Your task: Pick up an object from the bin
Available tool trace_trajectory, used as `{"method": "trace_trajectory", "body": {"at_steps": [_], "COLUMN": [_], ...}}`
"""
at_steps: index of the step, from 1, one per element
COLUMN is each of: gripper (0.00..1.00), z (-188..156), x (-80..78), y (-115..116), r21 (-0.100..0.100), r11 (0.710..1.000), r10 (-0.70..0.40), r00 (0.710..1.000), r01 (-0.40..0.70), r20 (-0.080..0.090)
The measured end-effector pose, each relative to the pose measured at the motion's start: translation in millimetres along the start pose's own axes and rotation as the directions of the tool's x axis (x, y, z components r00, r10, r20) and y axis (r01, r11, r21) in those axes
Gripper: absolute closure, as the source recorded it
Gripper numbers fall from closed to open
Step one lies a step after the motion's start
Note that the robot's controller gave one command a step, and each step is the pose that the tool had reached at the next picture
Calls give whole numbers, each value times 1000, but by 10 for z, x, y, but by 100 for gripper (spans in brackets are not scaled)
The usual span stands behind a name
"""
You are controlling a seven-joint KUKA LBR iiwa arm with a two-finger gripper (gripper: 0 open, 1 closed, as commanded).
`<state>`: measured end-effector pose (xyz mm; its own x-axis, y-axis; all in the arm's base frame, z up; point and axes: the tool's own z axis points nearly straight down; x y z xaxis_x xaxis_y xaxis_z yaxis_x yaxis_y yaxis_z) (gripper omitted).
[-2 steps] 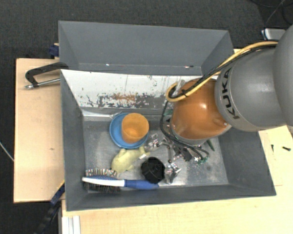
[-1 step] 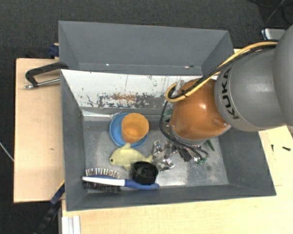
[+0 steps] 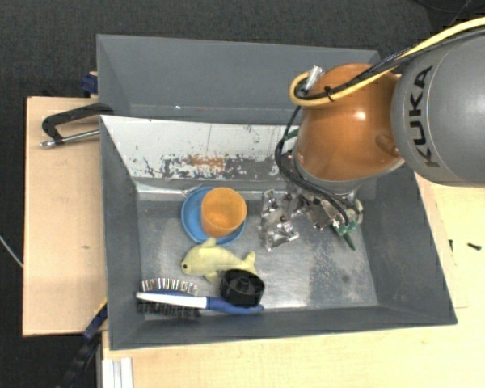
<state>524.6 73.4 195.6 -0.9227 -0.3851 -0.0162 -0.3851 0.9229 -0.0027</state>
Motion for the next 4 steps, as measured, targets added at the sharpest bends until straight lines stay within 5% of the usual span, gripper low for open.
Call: {"method": "trace_trajectory", "body": {"at_steps": [1, 2, 3, 4], "gripper": [0, 0, 100, 100], "z": [49, 944, 899, 199], "x": [22, -351, -367, -403], "y": [3, 236, 232, 258], "r21": [-2, -1, -1, -1], "r11": [1000, 999, 999, 997], "r10": [-1, 52, 52, 79], "r00": [1000, 999, 999, 997], "r01": [1, -52, -52, -79], "r20": [-10, -12, -1, -1]}}
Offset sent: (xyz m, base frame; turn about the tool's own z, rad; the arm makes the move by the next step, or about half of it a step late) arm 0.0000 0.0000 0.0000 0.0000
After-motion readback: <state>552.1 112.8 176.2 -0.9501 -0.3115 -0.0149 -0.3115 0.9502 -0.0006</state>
